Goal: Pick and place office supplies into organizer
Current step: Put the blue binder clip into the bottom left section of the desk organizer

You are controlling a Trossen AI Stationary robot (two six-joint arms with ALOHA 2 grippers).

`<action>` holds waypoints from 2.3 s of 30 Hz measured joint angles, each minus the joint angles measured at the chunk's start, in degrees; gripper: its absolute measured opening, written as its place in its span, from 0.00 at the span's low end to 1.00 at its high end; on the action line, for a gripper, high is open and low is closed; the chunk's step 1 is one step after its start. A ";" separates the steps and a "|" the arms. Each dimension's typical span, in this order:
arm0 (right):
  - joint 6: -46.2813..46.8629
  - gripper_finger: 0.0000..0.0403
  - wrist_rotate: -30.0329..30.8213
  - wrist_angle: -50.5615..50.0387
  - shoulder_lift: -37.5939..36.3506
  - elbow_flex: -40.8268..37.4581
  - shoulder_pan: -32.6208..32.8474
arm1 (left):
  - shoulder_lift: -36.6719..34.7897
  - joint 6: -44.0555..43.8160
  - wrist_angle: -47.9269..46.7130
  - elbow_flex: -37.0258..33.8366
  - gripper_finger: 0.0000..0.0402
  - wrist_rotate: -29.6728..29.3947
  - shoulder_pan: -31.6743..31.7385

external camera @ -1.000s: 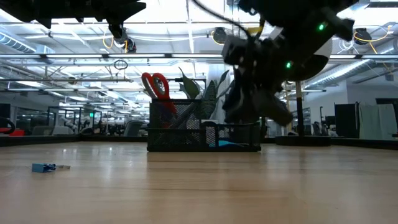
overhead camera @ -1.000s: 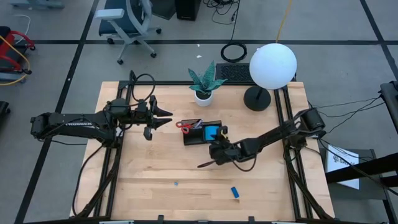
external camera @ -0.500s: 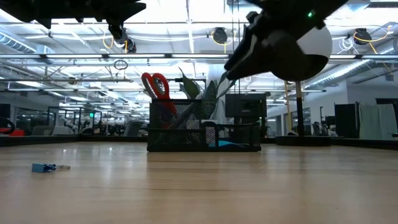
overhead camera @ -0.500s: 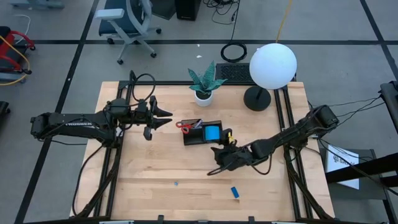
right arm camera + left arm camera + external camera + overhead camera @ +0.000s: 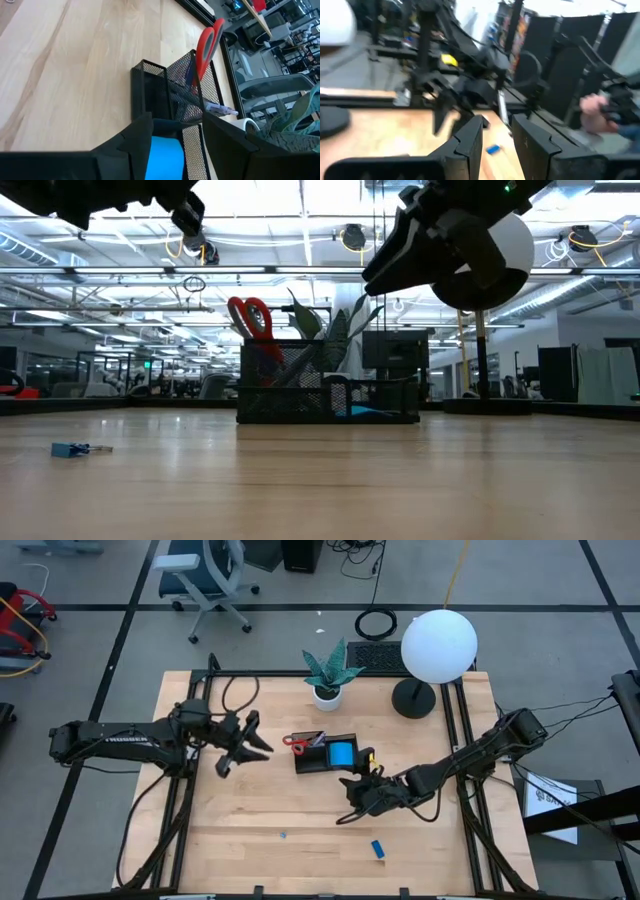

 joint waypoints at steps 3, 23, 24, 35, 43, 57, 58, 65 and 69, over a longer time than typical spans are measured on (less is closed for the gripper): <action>-0.11 0.41 2.95 0.30 -0.25 0.00 0.02 | 0.02 1.64 -5.16 1.03 0.28 1.79 -0.07; 0.18 0.40 11.92 0.42 -20.23 0.02 -4.70 | 4.01 -3.95 -34.79 10.36 0.28 -20.26 -23.45; -0.06 0.40 11.92 0.43 -21.11 0.02 -5.12 | 4.49 -6.24 -34.68 10.36 0.28 -20.26 -24.21; -1.48 0.40 11.74 -0.14 -24.04 0.02 -6.91 | 21.70 -20.58 -45.80 23.71 0.28 -22.93 -31.81; -3.01 0.40 11.71 -0.07 -24.04 0.02 -6.89 | 36.27 -31.39 -56.79 38.98 0.28 -28.24 -34.50; -4.60 0.39 12.00 0.36 -24.04 0.02 -7.69 | 48.84 -53.24 -73.17 49.18 0.28 -33.11 -37.66; -4.60 0.39 12.05 0.28 -24.04 0.02 -7.72 | 49.25 -54.53 -74.40 49.16 0.28 -33.11 -37.64; -5.07 0.39 11.94 -0.18 -24.06 0.02 -7.65 | 52.14 -62.49 -74.23 49.13 0.28 -30.77 -38.29; -5.96 0.39 11.92 -0.64 -24.06 0.02 -7.65 | 54.34 -65.97 -70.46 49.13 0.28 -30.74 -39.14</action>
